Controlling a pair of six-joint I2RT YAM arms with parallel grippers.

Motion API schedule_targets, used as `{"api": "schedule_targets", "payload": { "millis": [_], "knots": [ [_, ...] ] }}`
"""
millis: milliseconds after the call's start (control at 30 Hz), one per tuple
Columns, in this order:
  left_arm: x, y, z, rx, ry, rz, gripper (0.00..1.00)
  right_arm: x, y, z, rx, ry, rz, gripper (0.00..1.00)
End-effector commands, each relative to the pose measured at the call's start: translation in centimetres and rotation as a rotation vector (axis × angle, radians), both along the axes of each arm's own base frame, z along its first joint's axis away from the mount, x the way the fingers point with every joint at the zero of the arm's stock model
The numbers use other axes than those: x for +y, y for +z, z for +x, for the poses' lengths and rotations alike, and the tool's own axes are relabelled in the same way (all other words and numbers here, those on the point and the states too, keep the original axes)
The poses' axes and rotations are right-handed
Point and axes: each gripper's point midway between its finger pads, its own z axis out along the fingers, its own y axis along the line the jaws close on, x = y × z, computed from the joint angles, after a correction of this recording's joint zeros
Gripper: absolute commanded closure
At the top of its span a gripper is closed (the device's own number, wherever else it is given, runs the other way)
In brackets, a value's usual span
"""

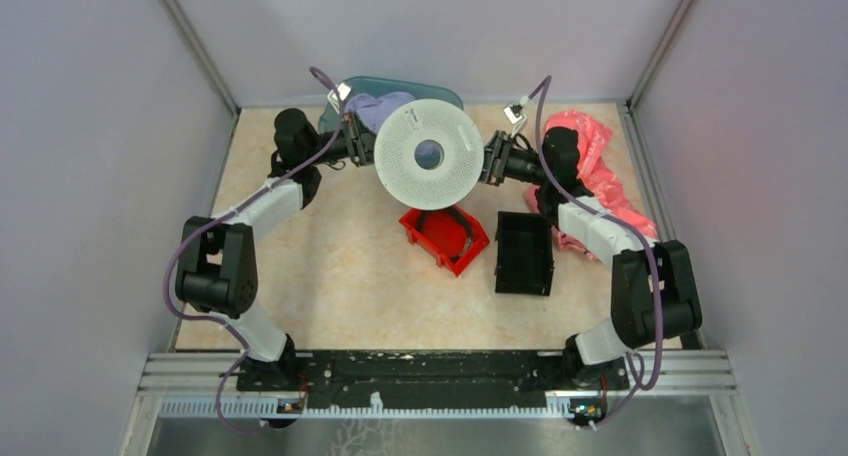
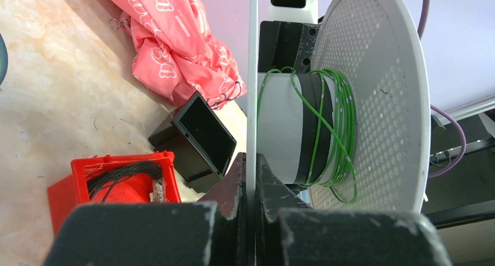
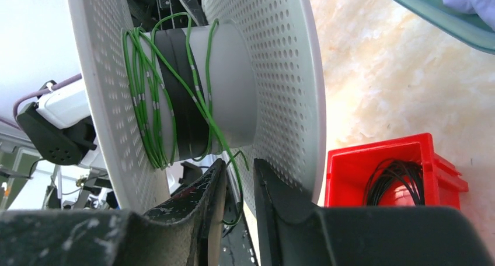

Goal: Wrap the cables
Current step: Wrap the cable around the cable reel.

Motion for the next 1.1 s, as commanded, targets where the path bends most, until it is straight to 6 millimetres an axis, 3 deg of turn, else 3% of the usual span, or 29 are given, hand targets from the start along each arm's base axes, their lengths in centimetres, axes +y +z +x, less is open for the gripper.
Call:
{"api": "schedule_targets", "payload": {
  "millis": [0, 567, 767, 1067],
  "knots": [
    [0.1, 2.6, -1.0, -0.078, -0.019, -0.030, 1.00, -0.7, 2.9, 0.7, -0.142, -0.049, -0.016, 0.73],
    [0.3, 3.0, -0.5, -0.024, -0.005, -0.056, 1.00, -0.9, 2.5, 0.3, -0.253, -0.019, -0.093, 0.89],
    [0.6, 2.9, -0.3, -0.003, 0.007, -0.062, 1.00, -0.8, 2.0, 0.4, -0.261, -0.007, -0.109, 0.99],
    [1.0, 3.0, 0.0, 0.023, 0.013, -0.077, 1.00, -1.2, 1.6, 0.7, -0.317, -0.010, -0.183, 1.00]
  ]
}}
